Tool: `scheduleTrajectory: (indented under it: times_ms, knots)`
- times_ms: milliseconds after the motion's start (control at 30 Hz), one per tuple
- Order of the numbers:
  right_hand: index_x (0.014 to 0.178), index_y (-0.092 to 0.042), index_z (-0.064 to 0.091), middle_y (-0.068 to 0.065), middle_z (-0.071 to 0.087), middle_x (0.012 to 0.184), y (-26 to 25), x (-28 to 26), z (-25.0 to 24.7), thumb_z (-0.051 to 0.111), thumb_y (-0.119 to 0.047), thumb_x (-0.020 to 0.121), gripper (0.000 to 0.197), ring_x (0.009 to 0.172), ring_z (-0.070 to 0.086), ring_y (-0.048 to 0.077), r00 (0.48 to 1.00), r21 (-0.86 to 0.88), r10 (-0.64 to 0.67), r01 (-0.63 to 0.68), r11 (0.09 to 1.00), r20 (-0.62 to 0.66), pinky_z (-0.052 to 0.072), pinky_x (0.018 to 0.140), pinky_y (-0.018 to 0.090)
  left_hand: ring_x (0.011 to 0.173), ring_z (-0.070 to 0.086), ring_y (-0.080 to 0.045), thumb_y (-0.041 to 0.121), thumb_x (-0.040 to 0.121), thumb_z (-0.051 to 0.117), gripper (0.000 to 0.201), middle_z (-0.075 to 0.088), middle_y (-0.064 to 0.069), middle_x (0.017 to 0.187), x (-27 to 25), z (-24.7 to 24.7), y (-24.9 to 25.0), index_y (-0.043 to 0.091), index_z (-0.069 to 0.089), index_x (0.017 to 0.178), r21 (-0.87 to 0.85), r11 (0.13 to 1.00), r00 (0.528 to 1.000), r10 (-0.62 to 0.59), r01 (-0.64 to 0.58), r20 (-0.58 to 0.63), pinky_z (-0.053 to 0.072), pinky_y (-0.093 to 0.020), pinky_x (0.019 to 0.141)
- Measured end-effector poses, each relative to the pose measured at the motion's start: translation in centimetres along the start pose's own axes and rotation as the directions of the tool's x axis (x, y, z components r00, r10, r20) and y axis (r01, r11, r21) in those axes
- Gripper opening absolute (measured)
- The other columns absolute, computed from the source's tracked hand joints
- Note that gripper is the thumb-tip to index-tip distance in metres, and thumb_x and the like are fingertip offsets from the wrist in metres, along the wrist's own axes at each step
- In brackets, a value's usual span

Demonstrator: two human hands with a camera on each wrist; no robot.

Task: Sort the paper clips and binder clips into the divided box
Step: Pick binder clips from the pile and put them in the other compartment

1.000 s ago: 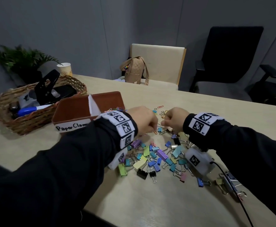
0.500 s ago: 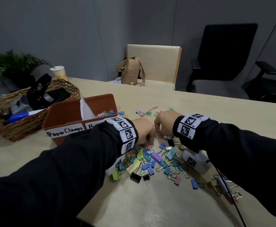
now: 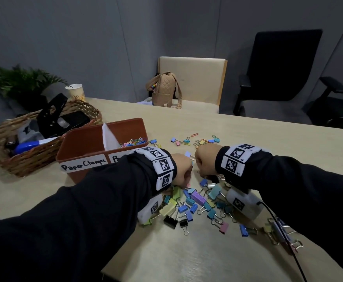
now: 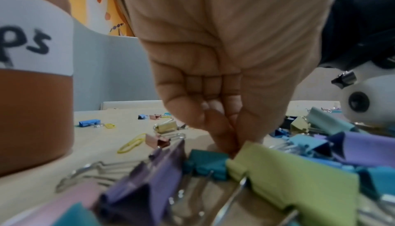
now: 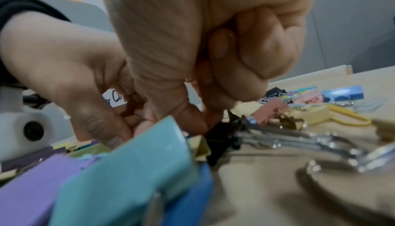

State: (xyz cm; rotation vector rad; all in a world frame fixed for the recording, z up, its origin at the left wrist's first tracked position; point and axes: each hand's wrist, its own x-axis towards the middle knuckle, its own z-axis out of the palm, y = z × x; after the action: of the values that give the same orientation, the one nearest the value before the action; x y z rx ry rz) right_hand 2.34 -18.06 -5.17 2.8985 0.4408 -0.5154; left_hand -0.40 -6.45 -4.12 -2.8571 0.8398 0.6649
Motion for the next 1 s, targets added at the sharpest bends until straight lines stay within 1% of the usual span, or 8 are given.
scheduleTrajectory:
  times_ms: [100, 233, 400, 533, 600, 767, 867, 1000]
  knots:
    - [0.085, -0.008, 0.074, 0.001, 0.058, 0.068, 0.1, -0.1, -0.2, 0.060, -0.014, 0.083, 0.015, 0.059, 0.051, 0.018, 1.000, -0.013, -0.006, 0.006, 1.000, 0.023, 0.045, 0.057, 0.025, 0.080, 0.050, -0.021, 0.021, 0.091, 0.059, 0.024, 0.057, -0.005, 0.087, -0.2, 0.3, -0.1, 0.003, 0.067, 0.105, 0.003, 0.999, 0.999, -0.041, 0.041, 0.020, 0.037, -0.026, 0.067]
    - [0.060, -0.013, 0.055, 0.002, 0.047, 0.056, -0.5, -0.4, -0.4, 0.059, -0.013, 0.084, 0.024, 0.050, 0.043, 0.017, 0.997, -0.025, -0.012, 0.013, 1.000, 0.073, 0.037, 0.048, 0.022, 0.077, 0.047, -0.024, 0.026, 0.094, 0.054, 0.021, 0.054, -0.008, 0.085, -0.3, 0.6, 0.3, 0.006, 0.063, 0.094, 0.056, 0.997, 0.998, -0.062, 0.061, 0.001, 0.035, -0.026, 0.065]
    - [0.056, -0.013, 0.052, 0.002, 0.047, 0.055, -0.8, -0.5, -0.4, 0.064, -0.011, 0.077, 0.024, 0.052, 0.044, 0.020, 0.997, -0.058, -0.042, 0.046, 0.997, 0.072, 0.037, 0.048, 0.023, 0.088, 0.059, -0.021, 0.014, 0.088, 0.061, 0.016, 0.067, -0.004, 0.097, -0.8, 0.2, -0.1, 0.009, 0.068, 0.102, -0.064, 0.998, 0.998, -0.009, 0.005, -0.061, 0.039, -0.022, 0.069]
    - [0.084, -0.010, 0.067, 0.004, 0.058, 0.073, -0.4, -0.6, -0.3, 0.065, -0.014, 0.081, 0.006, 0.066, 0.052, 0.022, 0.999, -0.078, -0.052, 0.052, 0.996, 0.013, 0.042, 0.056, 0.025, 0.079, 0.058, -0.011, 0.002, 0.086, 0.055, 0.024, 0.071, 0.000, 0.093, -1.2, 0.0, -1.1, 0.014, 0.069, 0.102, -0.167, 0.985, 0.997, 0.020, -0.033, -0.081, 0.042, -0.020, 0.070]
    - [0.100, -0.008, 0.064, 0.005, 0.062, 0.089, -0.1, -0.7, -0.4, 0.070, -0.023, 0.082, 0.024, 0.076, 0.056, 0.022, 0.999, -0.071, -0.049, 0.048, 0.996, -0.015, 0.042, 0.060, 0.026, 0.080, 0.057, -0.012, 0.005, 0.085, 0.059, 0.029, 0.070, 0.000, 0.090, -1.3, 0.0, -1.3, 0.021, 0.067, 0.107, -0.169, 0.984, 0.995, 0.046, -0.061, -0.088, 0.044, -0.022, 0.072]
    - [0.104, -0.007, 0.067, 0.004, 0.071, 0.104, 0.1, -0.7, -0.7, 0.064, -0.024, 0.087, 0.024, 0.084, 0.062, 0.020, 1.000, -0.030, -0.011, 0.011, 0.999, 0.009, 0.049, 0.072, 0.027, 0.088, 0.062, -0.015, 0.012, 0.080, 0.072, 0.027, 0.070, 0.002, 0.090, -1.0, 0.1, -1.4, 0.022, 0.069, 0.105, -0.099, 0.991, 0.991, 0.086, -0.096, -0.104, 0.040, -0.019, 0.070]
    - [0.102, -0.005, 0.071, 0.006, 0.070, 0.090, -0.3, -0.9, -0.8, 0.062, -0.020, 0.088, 0.022, 0.074, 0.054, 0.019, 0.998, -0.032, -0.024, 0.026, 0.999, 0.064, 0.044, 0.065, 0.025, 0.087, 0.062, -0.014, 0.014, 0.079, 0.073, 0.020, 0.071, 0.002, 0.097, -0.7, -0.1, -1.3, 0.016, 0.072, 0.099, -0.057, 0.993, 0.989, 0.092, -0.099, -0.113, 0.044, -0.020, 0.073]
    - [0.077, -0.011, 0.064, 0.004, 0.054, 0.068, -0.3, -1.1, -0.8, 0.062, -0.015, 0.083, 0.008, 0.064, 0.050, 0.021, 0.995, -0.019, 0.012, -0.010, 1.000, 0.100, 0.042, 0.056, 0.025, 0.078, 0.056, -0.014, 0.015, 0.083, 0.068, 0.010, 0.070, -0.001, 0.093, -0.4, -0.1, -1.1, 0.011, 0.071, 0.092, -0.023, 0.996, 0.992, 0.088, -0.090, -0.089, 0.042, -0.022, 0.069]
